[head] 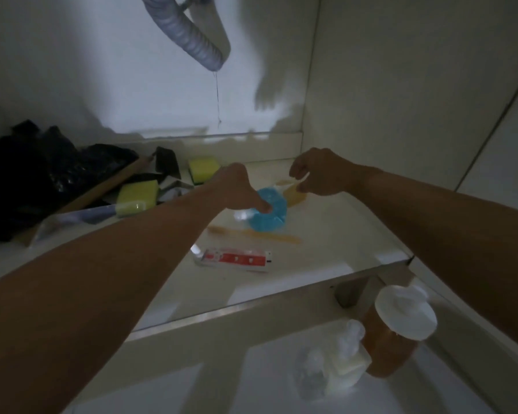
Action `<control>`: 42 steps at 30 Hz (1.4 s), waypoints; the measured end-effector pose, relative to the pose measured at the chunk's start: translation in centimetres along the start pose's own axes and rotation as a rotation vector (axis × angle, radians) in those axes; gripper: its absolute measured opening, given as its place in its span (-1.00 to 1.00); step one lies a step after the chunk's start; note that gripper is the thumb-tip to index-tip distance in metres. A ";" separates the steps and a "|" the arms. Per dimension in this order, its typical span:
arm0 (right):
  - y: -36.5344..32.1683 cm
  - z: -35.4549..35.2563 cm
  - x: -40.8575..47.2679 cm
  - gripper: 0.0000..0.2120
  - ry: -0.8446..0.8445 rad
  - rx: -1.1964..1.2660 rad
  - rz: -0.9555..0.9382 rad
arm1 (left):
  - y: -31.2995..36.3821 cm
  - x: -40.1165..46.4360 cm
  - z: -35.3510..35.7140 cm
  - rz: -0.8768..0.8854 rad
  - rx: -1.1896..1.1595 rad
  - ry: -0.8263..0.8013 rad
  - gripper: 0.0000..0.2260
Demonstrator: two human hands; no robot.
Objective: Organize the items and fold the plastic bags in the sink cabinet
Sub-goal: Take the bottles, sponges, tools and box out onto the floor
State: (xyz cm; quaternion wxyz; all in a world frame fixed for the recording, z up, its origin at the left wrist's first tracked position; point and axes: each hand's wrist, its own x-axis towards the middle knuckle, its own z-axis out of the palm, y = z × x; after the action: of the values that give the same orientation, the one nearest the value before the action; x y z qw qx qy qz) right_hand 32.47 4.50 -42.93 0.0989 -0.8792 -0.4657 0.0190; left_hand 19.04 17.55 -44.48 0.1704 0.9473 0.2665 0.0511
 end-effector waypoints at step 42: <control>-2.8 1.6 -16.8 -0.51 -0.264 0.320 0.046 | -0.5 -15.6 -1.0 0.255 0.094 -0.308 -0.48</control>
State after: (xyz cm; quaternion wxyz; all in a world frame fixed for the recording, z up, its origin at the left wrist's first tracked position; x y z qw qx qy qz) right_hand 20.46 -7.50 -44.90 0.1748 -0.8526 -0.4453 0.2102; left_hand 5.32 10.06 -43.82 0.1567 0.9769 0.1171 -0.0856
